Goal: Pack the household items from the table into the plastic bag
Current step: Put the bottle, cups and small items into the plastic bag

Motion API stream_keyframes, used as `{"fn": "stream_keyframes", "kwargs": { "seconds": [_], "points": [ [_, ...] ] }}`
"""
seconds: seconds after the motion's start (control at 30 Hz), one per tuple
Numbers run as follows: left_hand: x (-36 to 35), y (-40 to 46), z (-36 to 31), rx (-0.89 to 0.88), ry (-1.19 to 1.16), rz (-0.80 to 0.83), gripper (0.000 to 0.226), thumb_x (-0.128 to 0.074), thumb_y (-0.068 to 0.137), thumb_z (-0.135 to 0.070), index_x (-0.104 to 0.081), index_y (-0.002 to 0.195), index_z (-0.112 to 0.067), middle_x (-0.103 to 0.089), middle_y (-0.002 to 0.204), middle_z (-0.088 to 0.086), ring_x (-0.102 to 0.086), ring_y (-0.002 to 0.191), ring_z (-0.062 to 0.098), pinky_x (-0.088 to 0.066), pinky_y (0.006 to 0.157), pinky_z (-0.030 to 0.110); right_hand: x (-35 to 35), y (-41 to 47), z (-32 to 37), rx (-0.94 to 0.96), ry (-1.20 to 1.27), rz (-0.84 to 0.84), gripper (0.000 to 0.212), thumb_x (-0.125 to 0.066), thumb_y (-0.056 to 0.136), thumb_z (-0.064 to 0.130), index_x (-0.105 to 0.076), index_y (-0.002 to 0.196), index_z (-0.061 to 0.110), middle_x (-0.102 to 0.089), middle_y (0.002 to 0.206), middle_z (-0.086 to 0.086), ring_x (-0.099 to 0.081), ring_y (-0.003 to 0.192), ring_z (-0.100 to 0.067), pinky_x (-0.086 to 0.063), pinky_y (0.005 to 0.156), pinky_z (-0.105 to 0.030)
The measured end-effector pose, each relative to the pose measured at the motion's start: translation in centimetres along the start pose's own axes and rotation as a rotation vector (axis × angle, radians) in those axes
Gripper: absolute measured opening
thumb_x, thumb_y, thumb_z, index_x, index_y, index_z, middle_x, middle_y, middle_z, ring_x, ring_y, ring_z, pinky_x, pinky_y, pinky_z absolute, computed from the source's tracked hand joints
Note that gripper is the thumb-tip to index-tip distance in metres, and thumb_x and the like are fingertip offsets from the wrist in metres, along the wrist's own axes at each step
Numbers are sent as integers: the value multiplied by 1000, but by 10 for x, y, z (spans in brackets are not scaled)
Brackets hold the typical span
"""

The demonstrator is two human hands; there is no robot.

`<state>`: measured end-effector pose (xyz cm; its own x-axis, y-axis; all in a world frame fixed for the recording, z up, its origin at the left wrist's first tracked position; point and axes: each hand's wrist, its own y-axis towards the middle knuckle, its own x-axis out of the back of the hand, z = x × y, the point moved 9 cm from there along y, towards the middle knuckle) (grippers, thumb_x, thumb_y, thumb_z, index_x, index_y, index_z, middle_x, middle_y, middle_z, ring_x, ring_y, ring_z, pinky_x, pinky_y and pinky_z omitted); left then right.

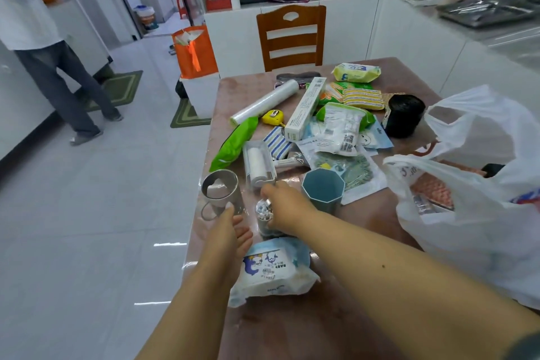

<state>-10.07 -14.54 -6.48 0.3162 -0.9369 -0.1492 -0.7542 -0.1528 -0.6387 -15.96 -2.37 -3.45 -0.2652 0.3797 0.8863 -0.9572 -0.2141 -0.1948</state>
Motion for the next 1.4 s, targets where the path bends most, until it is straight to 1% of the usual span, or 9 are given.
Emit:
{"fn": "stream_keyframes", "kwargs": {
  "seconds": [0.3,0.6,0.77,0.87,1.07,1.17,1.23,1.3,1.4],
  "points": [
    [-16,-16,-12,-14,-91,98,64,-40,96,-53,-46,132,0,-60,122,25,-60,111,38,-46,98,45,75,-22,11,-13,158,-150,45,-77,65,30,-56,103,21,-63,101,-2,-60,90,-22,-44,67,-28],
    [-100,-96,-98,-187,-258,353,58,-40,95,-51,-56,118,-1,-70,106,26,-71,94,36,-60,76,43,214,-96,22,48,260,-540,70,-82,63,41,-42,118,25,-59,109,8,-55,99,-16,-51,78,-31],
    [-170,-126,-112,-179,-234,513,61,-38,95,-51,-56,120,2,-70,109,26,-70,97,37,-57,83,45,261,-119,-24,25,551,-375,84,-85,69,29,-32,134,30,-49,105,14,-56,86,-6,-57,67,-14],
    [-212,-135,-104,-156,-195,578,63,-41,94,-50,-55,116,7,-69,109,27,-69,98,37,-57,86,42,269,-120,-76,-55,785,-362,84,-85,68,12,-29,128,32,-48,98,15,-56,91,-11,-60,68,-29],
    [-275,-136,-69,-121,79,613,63,-39,95,-53,-57,120,2,-69,113,20,-66,104,30,-51,94,40,261,-117,-168,-160,980,-397,94,-83,67,2,-25,137,30,-45,134,-7,-54,116,-30,-56,82,-53],
    [-269,-114,-66,-372,666,359,58,-48,85,-57,-56,119,-10,-59,127,16,-54,117,32,-40,104,44,251,-116,-210,-240,895,-382,92,-81,68,-1,-26,135,27,-51,122,-7,-58,106,-28,-54,80,-60],
    [-254,-102,-68,-487,1001,157,81,-54,64,-64,-48,131,-18,-51,135,14,-49,122,34,-41,103,46,231,-115,-233,-315,722,-257,93,-82,68,1,-26,137,26,-54,111,-6,-58,98,-25,-54,82,-59],
    [-244,-94,-53,-389,1024,169,90,-69,61,-59,-40,136,-19,-51,128,9,-55,111,30,-52,89,47,200,-117,-252,-389,462,-68,90,-82,68,8,-27,137,27,-55,96,-3,-59,83,-23,-59,72,-45],
    [-245,-93,-14,-174,898,385,74,-80,75,-19,-40,137,-17,-63,102,7,-67,77,25,-60,64,41,152,-116,-265,-423,325,160,86,-76,68,6,-28,136,28,-56,79,-7,-55,57,-23,-48,50,-32]
  ]
}}
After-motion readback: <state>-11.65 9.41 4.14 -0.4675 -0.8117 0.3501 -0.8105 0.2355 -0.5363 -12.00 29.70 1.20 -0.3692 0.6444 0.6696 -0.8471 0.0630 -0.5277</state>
